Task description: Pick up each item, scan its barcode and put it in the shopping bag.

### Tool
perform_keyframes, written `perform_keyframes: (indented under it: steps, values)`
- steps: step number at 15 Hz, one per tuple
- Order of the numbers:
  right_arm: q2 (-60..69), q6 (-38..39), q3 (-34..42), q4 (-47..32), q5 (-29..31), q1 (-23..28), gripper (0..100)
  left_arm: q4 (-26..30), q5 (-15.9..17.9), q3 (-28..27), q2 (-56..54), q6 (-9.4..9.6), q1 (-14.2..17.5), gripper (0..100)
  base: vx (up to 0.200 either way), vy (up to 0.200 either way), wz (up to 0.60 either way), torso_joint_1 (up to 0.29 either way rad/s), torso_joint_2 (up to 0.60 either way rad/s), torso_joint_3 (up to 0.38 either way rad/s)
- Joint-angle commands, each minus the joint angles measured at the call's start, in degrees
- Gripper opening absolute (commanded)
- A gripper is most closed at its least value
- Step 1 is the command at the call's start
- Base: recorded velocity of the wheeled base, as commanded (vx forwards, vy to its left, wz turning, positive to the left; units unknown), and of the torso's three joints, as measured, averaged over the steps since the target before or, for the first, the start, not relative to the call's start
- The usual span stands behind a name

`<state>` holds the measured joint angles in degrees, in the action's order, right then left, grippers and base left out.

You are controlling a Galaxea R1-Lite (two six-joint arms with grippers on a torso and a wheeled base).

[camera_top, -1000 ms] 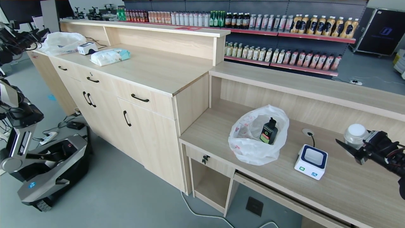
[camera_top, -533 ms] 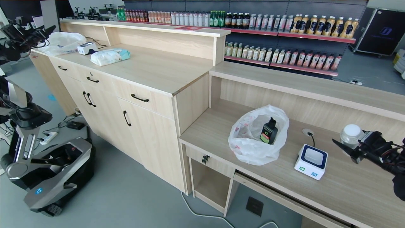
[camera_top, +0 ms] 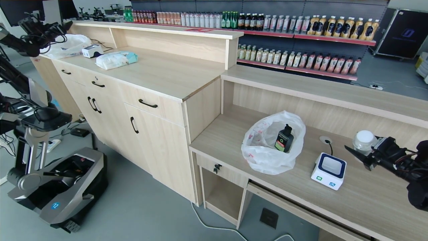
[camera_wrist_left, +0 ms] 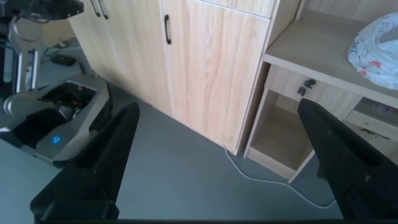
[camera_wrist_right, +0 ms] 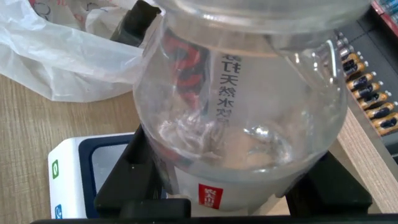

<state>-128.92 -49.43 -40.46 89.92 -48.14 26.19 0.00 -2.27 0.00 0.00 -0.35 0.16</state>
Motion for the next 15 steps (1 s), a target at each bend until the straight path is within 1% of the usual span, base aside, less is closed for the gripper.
perform_keyframes:
  steps: [1,4,6,7,8,9,10,11,12,15]
  values:
    - [-0.46,0.04,-0.41,0.08,-0.02,-0.61,0,0.0,-0.02,0.0,0.0,-0.09,0.02,100,0.0,0.0,0.0,0.0,0.0,0.0]
    - [0.24,0.3,-0.67,0.08,0.06,-1.05,0,0.0,-0.02,0.0,0.0,-0.09,-0.07,100,0.0,0.0,0.0,0.0,0.0,0.0]
    - [6.92,0.04,0.21,0.08,-0.02,-1.31,0,0.0,-0.02,0.0,0.0,0.0,0.02,100,0.0,0.0,0.0,0.0,0.0,0.0]
    - [15.36,2.06,3.72,0.08,0.33,-1.75,0,0.0,-0.02,0.0,0.0,-0.09,0.02,100,0.0,0.0,0.0,0.0,0.0,0.0]
    - [24.33,5.4,7.68,-5.89,1.03,-1.66,0,0.0,-0.02,0.0,0.0,-0.09,-0.07,100,0.0,0.0,0.0,0.0,0.0,0.0]
    - [30.65,6.45,9.17,-11.7,2.53,-1.14,0,0.0,-0.02,0.0,0.0,0.0,0.02,100,0.0,0.0,0.0,0.0,0.0,0.0]
    - [39.53,6.72,10.75,-22.24,5.25,1.24,0,0.0,-0.02,0.0,0.0,-0.09,0.02,100,0.0,0.0,0.0,0.0,0.0,0.0]
    - [45.42,6.63,12.16,-28.66,5.43,3.79,0,0.0,-0.02,0.0,0.0,0.0,0.02,100,0.0,0.0,0.0,0.0,0.0,0.0]
    - [48.85,6.63,13.57,-31.29,5.34,5.54,0,0.0,-0.02,0.0,0.0,-0.09,0.02,100,0.0,0.0,0.0,0.0,0.0,0.0]
    - [49.55,6.72,14.44,-31.91,5.34,7.48,0,0.0,-0.02,0.0,0.0,0.0,0.02,100,0.0,0.0,0.0,0.0,0.0,0.0]
